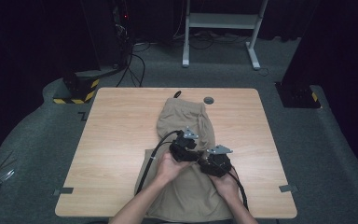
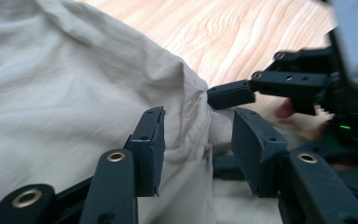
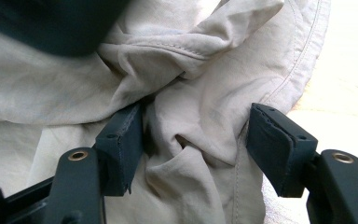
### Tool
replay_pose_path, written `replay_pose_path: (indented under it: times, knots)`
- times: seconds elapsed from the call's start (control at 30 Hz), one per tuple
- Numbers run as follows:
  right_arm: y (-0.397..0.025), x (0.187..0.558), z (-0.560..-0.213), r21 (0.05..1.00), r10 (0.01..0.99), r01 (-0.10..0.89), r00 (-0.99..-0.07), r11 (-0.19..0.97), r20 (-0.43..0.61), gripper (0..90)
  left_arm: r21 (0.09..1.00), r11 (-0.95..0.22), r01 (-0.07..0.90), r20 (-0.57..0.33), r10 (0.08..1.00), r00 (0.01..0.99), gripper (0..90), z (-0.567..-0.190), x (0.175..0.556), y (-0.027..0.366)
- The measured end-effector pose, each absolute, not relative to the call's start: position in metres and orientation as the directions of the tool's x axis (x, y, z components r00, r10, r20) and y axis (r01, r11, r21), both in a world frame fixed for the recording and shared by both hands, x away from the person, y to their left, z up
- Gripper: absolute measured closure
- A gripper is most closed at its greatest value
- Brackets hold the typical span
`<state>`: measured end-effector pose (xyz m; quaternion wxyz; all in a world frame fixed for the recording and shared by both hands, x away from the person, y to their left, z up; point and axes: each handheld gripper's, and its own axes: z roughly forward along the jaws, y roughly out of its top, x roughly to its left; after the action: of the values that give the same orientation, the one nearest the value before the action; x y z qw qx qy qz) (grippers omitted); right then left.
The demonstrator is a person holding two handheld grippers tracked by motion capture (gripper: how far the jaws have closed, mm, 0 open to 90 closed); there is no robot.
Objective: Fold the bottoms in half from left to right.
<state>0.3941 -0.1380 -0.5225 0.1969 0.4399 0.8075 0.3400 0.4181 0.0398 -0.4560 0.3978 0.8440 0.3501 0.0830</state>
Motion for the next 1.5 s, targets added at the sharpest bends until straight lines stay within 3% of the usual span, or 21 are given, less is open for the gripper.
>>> replay_pose_path:
  times: [0.33, 0.67, 1.0, 1.2, 1.37, 1.5]
  knots:
    - [-0.143, 0.394, -0.52, 0.711, 0.835, 0.587, -0.55, 0.389, -0.002, 36.6, 0.751, -0.355, 0.556, -0.135, 0.742, 0.657, 46.2, -0.448, 0.399, 0.111]
    - [-0.164, 0.36, -0.508, 0.741, 0.809, 0.559, -0.587, 0.372, 0.036, 37.2, 0.678, -0.25, 0.691, -0.183, 0.854, 0.488, 40.4, -0.492, 0.385, 0.175]
    - [-0.155, 0.348, -0.522, 0.722, 0.796, 0.556, -0.605, 0.412, 0.012, 38.0, 0.666, -0.23, 0.71, -0.152, 0.889, 0.431, 41.9, -0.512, 0.384, 0.176]
    - [-0.147, 0.358, -0.522, 0.721, 0.804, 0.551, -0.594, 0.421, -0.015, 37.5, 0.68, -0.315, 0.662, 0.002, 0.904, 0.428, 46.9, -0.514, 0.397, 0.166]
    - [-0.138, 0.376, -0.522, 0.719, 0.815, 0.561, -0.579, 0.41, -0.014, 37.4, 0.66, -0.321, 0.679, 0.011, 0.908, 0.418, 47.9, -0.512, 0.42, 0.165]
    - [-0.13, 0.389, -0.523, 0.721, 0.826, 0.566, -0.563, 0.4, -0.016, 37.4, 0.66, -0.315, 0.682, 0.016, 0.914, 0.407, 57.4, -0.511, 0.433, 0.169]
